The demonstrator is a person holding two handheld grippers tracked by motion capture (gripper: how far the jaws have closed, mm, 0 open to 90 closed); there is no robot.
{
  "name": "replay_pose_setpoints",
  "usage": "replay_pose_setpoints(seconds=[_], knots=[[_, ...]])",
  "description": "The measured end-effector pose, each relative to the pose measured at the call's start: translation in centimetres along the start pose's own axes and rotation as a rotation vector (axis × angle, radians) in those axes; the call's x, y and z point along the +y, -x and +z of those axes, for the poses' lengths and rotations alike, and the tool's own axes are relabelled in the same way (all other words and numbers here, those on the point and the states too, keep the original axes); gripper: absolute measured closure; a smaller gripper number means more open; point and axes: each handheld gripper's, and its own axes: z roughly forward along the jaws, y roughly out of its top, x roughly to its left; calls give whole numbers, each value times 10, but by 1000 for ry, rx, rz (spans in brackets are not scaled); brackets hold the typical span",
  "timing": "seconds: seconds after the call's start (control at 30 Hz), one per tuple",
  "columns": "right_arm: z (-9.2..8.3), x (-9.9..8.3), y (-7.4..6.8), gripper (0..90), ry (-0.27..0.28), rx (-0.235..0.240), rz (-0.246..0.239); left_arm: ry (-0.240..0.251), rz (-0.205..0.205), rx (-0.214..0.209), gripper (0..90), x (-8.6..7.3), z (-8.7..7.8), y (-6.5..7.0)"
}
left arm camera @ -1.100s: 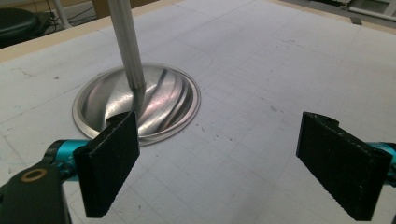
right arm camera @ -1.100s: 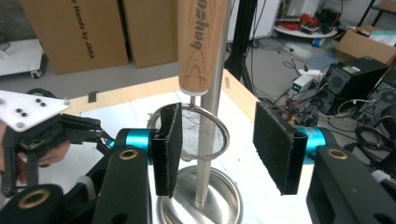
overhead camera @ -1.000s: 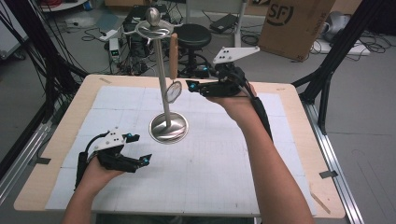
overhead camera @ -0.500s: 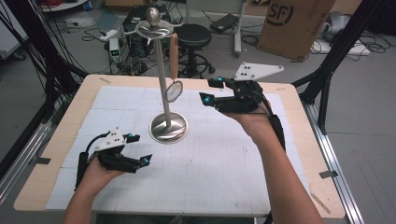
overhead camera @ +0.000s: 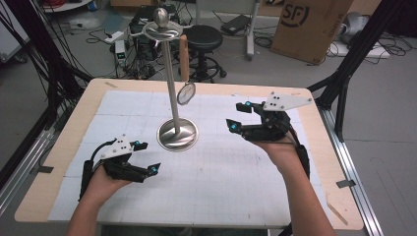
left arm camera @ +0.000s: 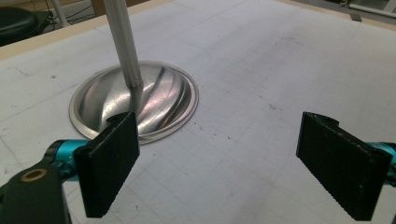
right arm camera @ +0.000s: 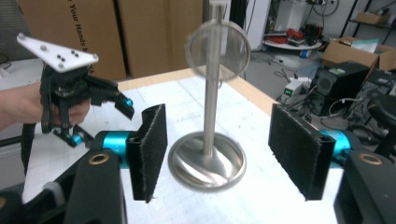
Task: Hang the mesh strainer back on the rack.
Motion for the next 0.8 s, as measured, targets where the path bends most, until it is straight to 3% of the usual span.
replay_pose_setpoints(seconds=[0.23,0.6,0.8], knots=[[-7,-32,-2,337,23,-1,36,-5,1,2,140,0,1,0],[-13,-82,-11,299,6,-8,84,-7,5,1,140,-1,1,1],[-18,-104,-17,274,37,-21,113,-13,8,0,139,-2,3,1]])
